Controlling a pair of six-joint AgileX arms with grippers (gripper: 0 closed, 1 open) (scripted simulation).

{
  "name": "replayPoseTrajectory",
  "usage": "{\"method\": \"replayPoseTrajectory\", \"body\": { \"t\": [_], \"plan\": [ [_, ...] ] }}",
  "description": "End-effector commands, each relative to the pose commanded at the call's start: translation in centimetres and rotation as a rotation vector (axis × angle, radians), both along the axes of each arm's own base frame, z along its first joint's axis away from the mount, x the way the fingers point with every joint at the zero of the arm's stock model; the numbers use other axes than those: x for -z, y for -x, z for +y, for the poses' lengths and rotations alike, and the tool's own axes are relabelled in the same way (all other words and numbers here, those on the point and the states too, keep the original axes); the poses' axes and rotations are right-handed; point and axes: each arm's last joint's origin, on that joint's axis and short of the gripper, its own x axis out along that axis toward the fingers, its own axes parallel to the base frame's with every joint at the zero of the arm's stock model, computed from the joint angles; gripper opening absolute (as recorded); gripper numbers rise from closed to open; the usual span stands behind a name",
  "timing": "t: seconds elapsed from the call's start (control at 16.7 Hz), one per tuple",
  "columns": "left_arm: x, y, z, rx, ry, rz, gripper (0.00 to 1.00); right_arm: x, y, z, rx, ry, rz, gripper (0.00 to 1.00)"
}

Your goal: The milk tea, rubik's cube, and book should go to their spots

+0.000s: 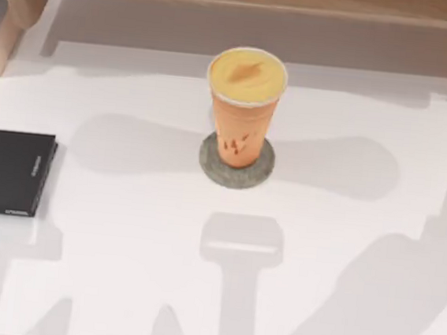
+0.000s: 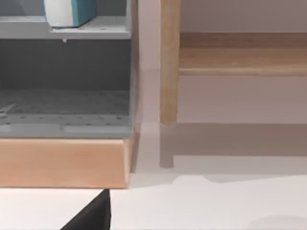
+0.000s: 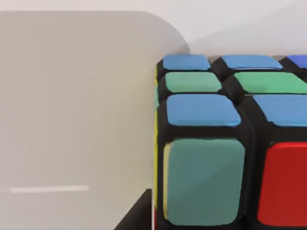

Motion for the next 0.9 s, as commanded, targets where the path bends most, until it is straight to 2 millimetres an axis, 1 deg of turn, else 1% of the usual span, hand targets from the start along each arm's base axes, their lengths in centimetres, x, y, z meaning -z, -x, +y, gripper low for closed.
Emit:
{"method": "replayPoseTrajectory", "body": {
  "t": [0.36,0.42,0.9],
  "plan": [
    [0.00,0.00,0.00,0.000,0.000,0.000,1.00,0.00,0.00,0.00,0.000,0.000,0.000,0.02],
    [0.00,0.00,0.00,0.000,0.000,0.000,1.00,0.00,0.00,0.00,0.000,0.000,0.000,0.00],
    [0.00,0.00,0.00,0.000,0.000,0.000,1.00,-0.10,0.00,0.01,0.001,0.002,-0.002,0.00]
  ]
}}
